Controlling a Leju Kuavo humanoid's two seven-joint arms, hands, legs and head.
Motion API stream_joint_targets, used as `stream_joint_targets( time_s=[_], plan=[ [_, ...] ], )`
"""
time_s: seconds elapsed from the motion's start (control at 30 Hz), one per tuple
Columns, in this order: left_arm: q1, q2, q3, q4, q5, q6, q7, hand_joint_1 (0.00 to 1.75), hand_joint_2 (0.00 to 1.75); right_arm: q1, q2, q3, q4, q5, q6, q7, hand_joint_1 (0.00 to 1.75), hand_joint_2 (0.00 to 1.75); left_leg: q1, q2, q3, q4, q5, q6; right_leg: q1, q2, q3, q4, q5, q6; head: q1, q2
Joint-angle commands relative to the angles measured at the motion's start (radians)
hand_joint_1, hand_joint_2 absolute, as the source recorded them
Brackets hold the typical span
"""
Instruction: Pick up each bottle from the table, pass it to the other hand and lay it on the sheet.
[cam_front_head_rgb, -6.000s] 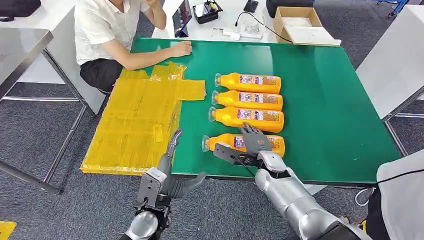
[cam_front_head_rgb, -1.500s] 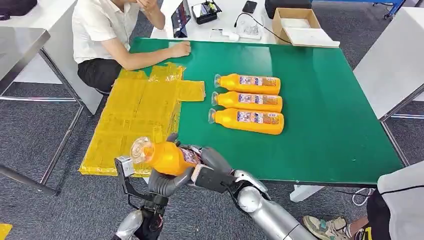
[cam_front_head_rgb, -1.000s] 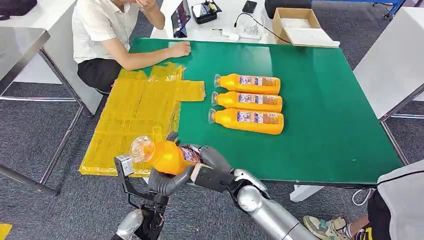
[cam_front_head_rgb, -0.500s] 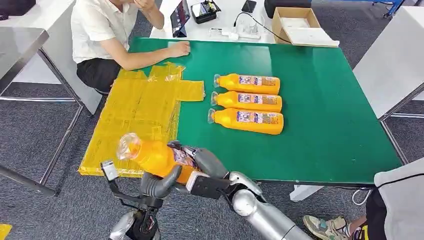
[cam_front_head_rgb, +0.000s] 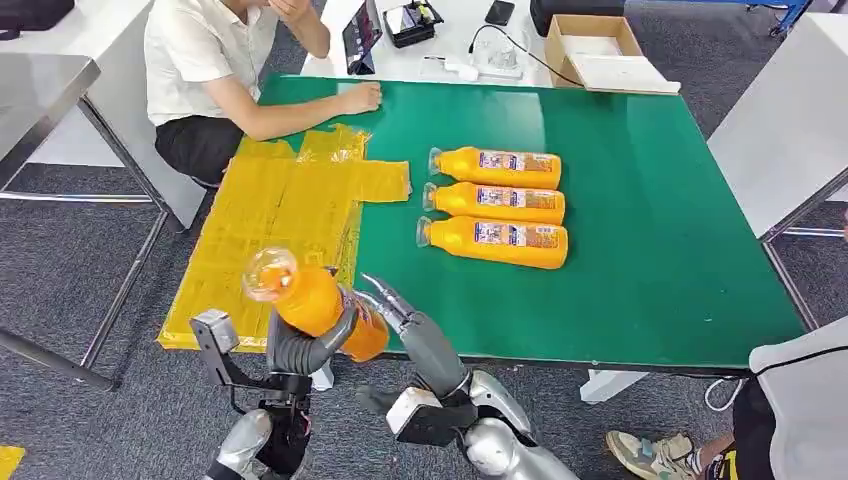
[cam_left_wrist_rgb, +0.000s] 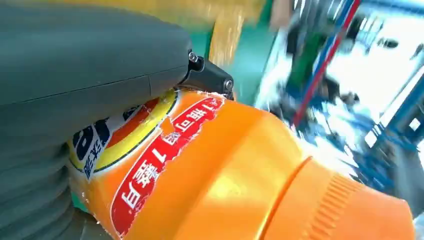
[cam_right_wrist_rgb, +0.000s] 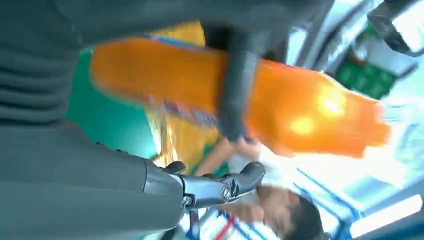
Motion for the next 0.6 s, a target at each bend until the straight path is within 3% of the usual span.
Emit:
stream_joint_targets(
  time_s=[0.03, 0.23, 0.4, 0.5, 0.57, 0.6],
  plan=[
    [-0.177, 0.032, 0.073, 0.269, -0.506, 0.446, -0.01, 1.75, 1.75, 0.042, -0.024, -0.032, -0.126, 0.036, -0.045, -0.021, 0.0, 0.0, -0.001, -0.002, 0.005, -0.002, 0.0, -0.001, 0.0, -0.002, 0.004, 0.0, -0.001, -0.002, 0.0, 0.0],
    [-0.217, 0.026, 0.116, 0.323, -0.655, 0.467, 0.023, 1.75, 1.75, 0.045, -0.013, -0.041, -0.134, 0.041, -0.07, -0.039, 0.0, 0.0, -0.001, -0.002, 0.004, -0.001, 0.0, -0.001, -0.001, -0.004, 0.004, 0.001, -0.002, -0.002, 0.0, 0.0],
    [-0.287, -0.023, 0.342, 0.397, -1.373, 0.51, 0.185, 1.75, 1.75, 0.033, -0.004, -0.042, -0.135, 0.016, -0.057, -0.068, 0.0, 0.0, 0.0, 0.0, 0.003, 0.0, 0.0, -0.001, 0.0, -0.002, 0.002, 0.001, -0.001, -0.002, 0.0, 0.0],
    [-0.287, -0.023, 0.342, 0.397, -1.373, 0.51, 0.185, 1.75, 1.75, 0.033, -0.004, -0.042, -0.135, 0.016, -0.057, -0.068, 0.0, 0.0, 0.0, 0.0, 0.003, 0.0, 0.001, -0.001, 0.0, -0.002, 0.003, 0.001, -0.001, -0.002, 0.0, 0.0],
    [-0.369, 0.005, 0.325, 0.571, -1.54, 0.51, 0.318, 1.75, 1.75, 0.02, 0.0, -0.039, -0.128, -0.001, -0.032, -0.071, 0.0, 0.0, 0.0, 0.0, 0.003, 0.0, 0.0, -0.001, 0.0, -0.002, 0.003, 0.002, -0.001, -0.002, 0.0, 0.0],
    [-0.369, 0.005, 0.325, 0.571, -1.54, 0.51, 0.318, 1.75, 1.75, 0.02, 0.0, -0.039, -0.128, -0.001, -0.032, -0.071, 0.0, 0.0, -0.001, -0.001, 0.003, -0.001, 0.001, -0.001, -0.001, -0.003, 0.003, 0.002, -0.001, -0.002, 0.0, 0.0]
  ],
)
